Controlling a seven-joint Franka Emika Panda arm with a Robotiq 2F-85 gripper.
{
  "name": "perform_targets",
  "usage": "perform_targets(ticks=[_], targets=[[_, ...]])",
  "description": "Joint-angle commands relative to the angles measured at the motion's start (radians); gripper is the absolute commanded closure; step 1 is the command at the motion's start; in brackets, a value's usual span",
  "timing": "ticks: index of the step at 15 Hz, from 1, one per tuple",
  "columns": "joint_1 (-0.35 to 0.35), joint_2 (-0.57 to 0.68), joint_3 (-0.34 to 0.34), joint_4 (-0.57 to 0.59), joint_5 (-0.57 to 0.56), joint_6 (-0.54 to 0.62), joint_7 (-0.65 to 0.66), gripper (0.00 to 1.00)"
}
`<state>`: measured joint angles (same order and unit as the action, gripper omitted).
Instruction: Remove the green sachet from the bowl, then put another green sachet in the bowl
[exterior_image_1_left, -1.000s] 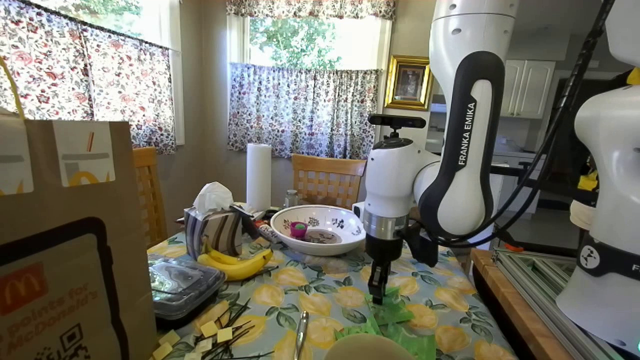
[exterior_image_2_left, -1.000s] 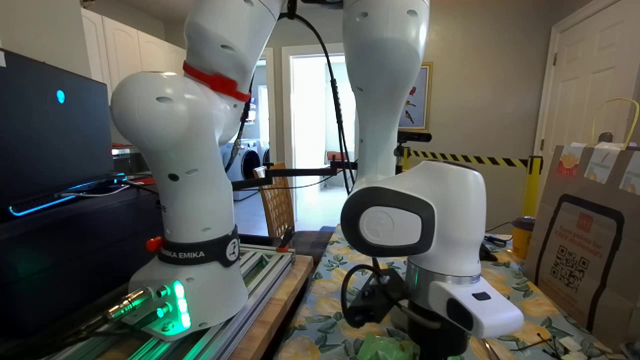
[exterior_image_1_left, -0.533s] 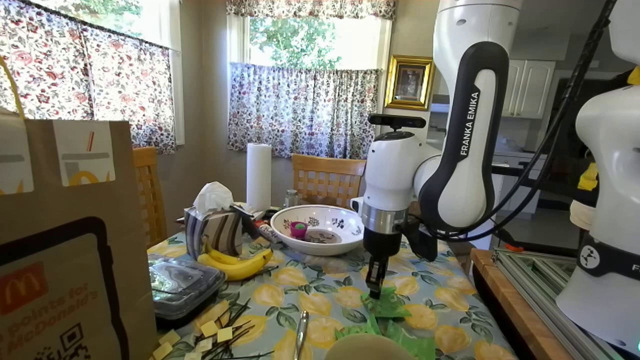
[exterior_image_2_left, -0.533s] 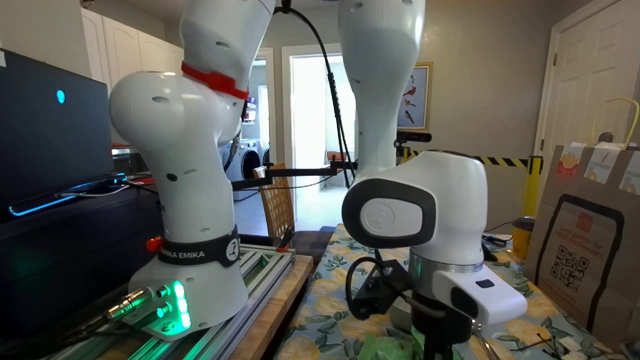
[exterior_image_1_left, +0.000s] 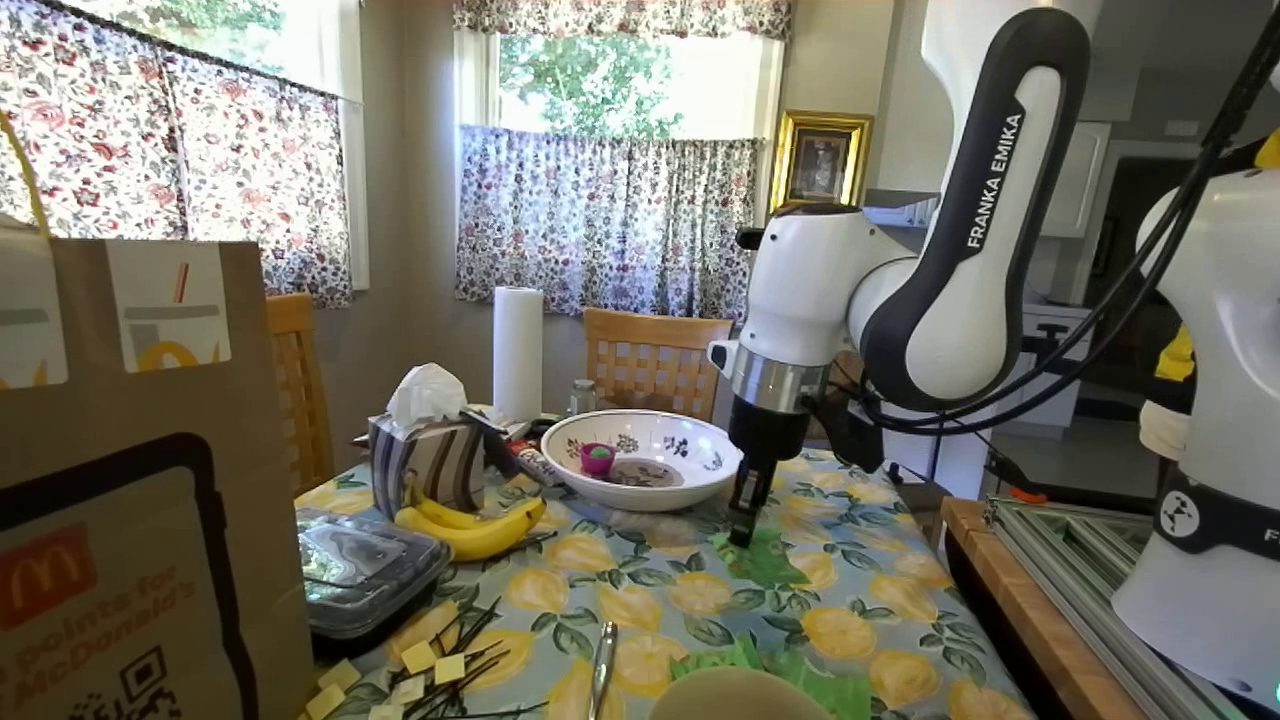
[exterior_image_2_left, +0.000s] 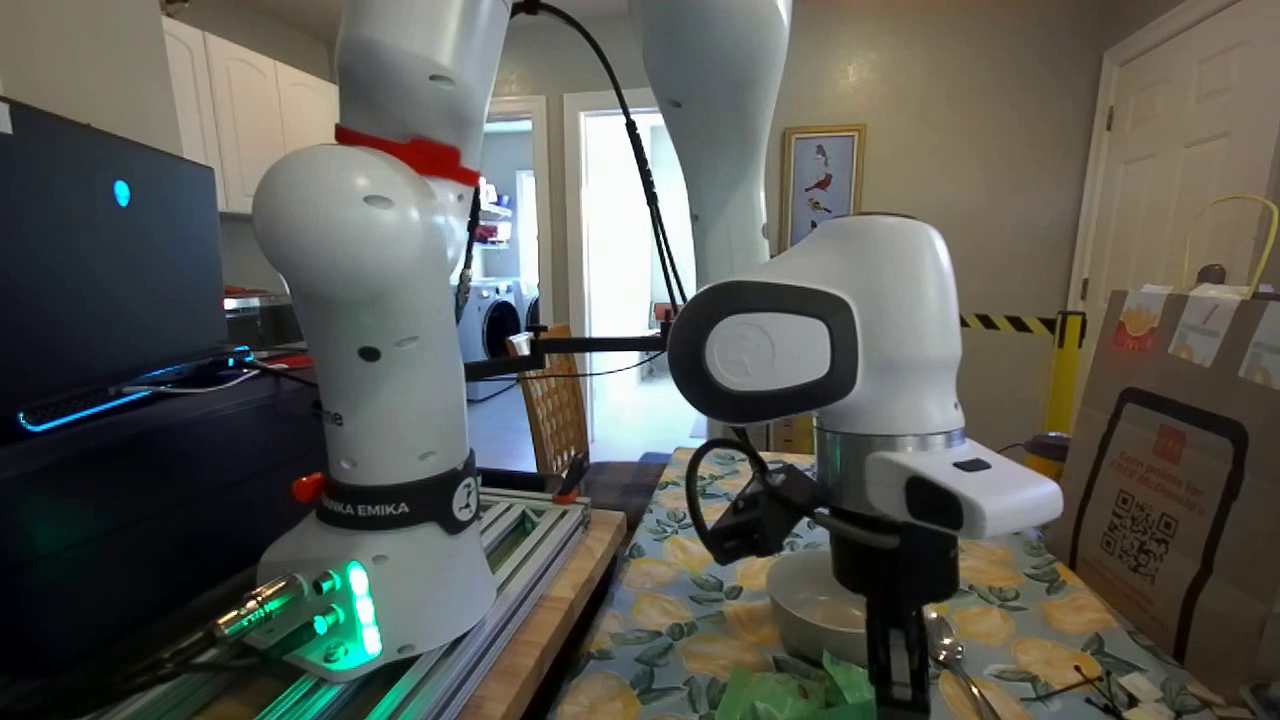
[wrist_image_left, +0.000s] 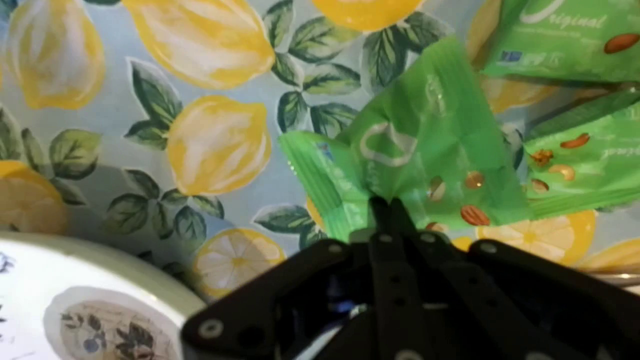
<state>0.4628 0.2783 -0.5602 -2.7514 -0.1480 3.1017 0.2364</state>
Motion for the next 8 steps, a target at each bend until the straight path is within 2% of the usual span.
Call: perform_targets(ticks=[1,5,8], targets=[[0.176,-0.062,-0.151,0.004,-0.081,-0.005,0.038,1.0],[0.272,-0.167,-0.174,-0.016,-0.12,-0.019,0.015,1.0],[0.311,-0.223,-0.15,-0.009,-0.127,-0.043,0.008,1.0]])
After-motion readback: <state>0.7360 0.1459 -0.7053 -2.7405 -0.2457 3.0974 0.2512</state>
